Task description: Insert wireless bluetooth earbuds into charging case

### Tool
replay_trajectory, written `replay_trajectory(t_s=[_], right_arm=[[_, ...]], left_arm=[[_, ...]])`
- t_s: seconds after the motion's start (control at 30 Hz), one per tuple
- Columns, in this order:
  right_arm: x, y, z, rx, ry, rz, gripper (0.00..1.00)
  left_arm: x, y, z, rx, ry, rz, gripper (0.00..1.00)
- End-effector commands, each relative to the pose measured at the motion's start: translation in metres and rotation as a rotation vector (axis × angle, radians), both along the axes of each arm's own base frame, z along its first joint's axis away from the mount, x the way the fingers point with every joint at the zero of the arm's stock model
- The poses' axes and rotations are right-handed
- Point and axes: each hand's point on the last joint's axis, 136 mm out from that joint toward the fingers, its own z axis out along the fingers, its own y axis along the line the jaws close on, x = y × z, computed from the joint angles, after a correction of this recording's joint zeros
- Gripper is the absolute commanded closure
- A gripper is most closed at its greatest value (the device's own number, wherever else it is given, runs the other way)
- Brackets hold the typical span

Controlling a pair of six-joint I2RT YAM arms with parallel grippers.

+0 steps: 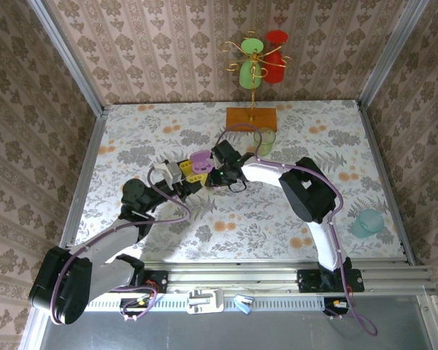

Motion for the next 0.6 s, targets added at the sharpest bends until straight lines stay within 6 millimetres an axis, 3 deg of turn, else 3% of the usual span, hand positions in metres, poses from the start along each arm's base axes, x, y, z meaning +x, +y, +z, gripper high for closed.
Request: replay_trajectory(t_s=[0.0,0.37,0.57], right_arm=[[-0.004,0.013,0.000,0.036,0.014,0.080,0.62],[0.000,-0.010,0.035,-0.041,-0.168,0.075,0.57],[-0.006,-0.016,0.040,-0.083,-0.213,0.116,0.55]], left_arm=[[-0.001,0.006,0.010,-0.018,-0.056,0.028,0.84],[0.005,0.019,0.019,-0.045,-0.076,0.132,0.85],[-0.001,0.024,0.028,-0.037,-0.095,0.152,0.85]])
